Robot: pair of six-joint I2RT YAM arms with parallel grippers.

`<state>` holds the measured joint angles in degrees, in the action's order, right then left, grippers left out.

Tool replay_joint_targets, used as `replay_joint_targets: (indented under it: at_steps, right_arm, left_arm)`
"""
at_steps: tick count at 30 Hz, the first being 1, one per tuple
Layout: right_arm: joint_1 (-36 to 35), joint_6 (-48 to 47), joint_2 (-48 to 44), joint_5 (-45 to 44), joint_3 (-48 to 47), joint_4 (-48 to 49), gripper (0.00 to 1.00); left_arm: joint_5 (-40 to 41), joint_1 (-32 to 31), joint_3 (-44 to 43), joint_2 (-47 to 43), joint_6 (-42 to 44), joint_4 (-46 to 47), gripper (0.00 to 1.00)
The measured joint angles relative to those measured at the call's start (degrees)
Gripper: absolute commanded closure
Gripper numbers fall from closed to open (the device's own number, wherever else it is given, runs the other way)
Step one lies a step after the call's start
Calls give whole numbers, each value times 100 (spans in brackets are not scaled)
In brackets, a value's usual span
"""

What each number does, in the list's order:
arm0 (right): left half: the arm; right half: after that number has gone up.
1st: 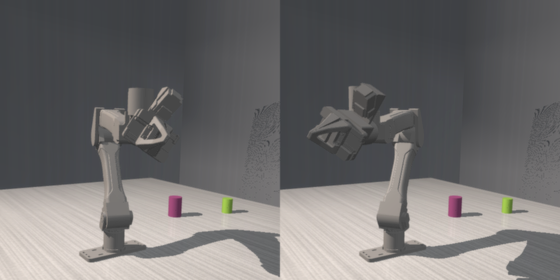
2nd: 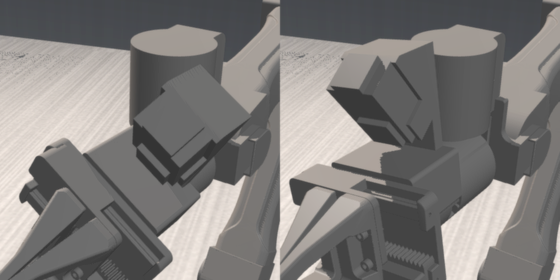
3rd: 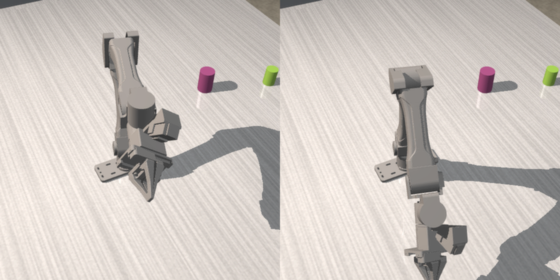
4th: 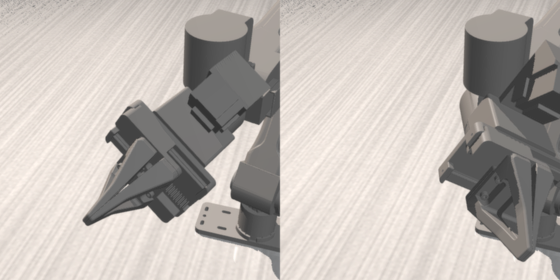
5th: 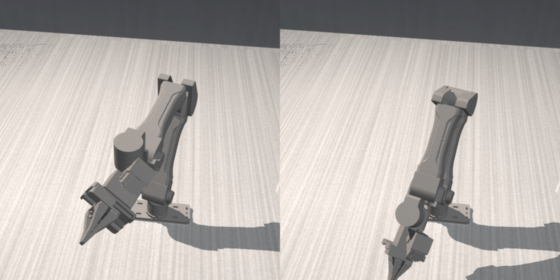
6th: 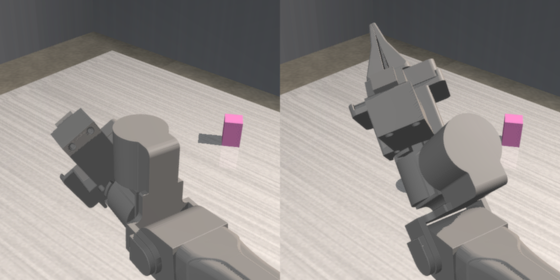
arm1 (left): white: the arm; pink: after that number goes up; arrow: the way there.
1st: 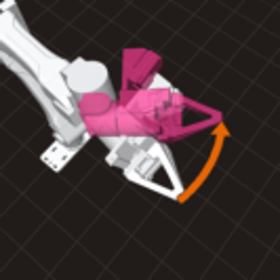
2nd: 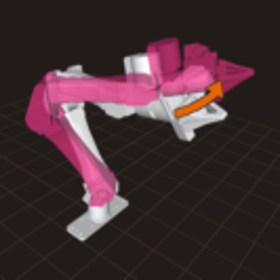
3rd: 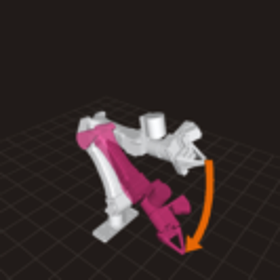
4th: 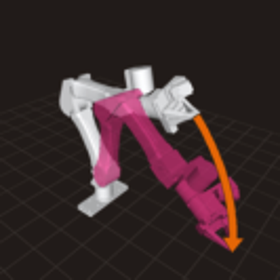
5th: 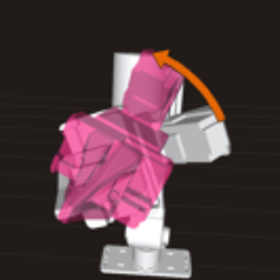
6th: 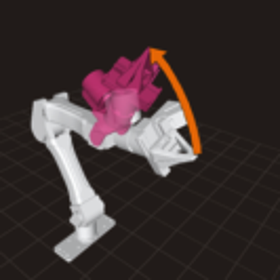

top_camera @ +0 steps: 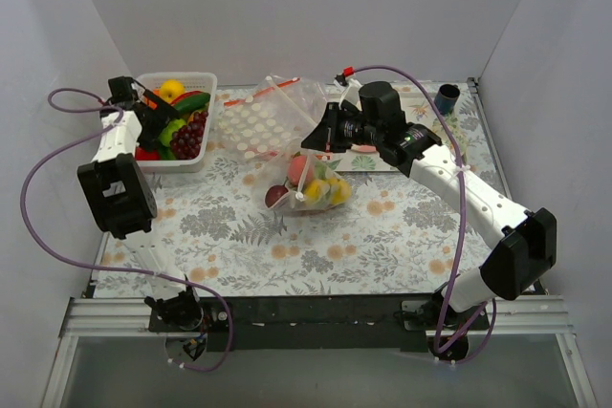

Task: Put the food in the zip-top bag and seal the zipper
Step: Pick up the fake fruit from the bin, then place the fake fruit in the zipper food storage bag.

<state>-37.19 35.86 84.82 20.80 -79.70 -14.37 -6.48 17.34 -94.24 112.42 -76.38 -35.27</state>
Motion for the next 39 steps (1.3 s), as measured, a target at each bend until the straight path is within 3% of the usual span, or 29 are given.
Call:
replay_joint_targets:
  at_steps: [8, 11, 21, 26, 33, 39]
  right_arm:
    - [0, 0, 0, 0, 0, 0, 99]
    - [0, 2, 0, 0, 0, 0, 99]
    - [-2, 2, 0, -7, 2, -2, 99]
    - [-2, -2, 0, -57, 2, -9, 99]
    - [0, -17, 31, -192, -9, -103, 99]
    - [-2, -11, 63, -448, -26, -214, 99]
  left_arm:
    - [400, -208, 0, 63, 31, -131, 47]
    - [507, -219, -2, 63, 61, -142, 55]
    - [914, -219, -957, -31, 227, -568, 60]
    - [920, -219, -986, -376, 295, -634, 60]
    - [-33, -284, 46, -1628, 308, -522, 59]
    - [-935, -1158, 1473, -3246, 216, -310, 58]
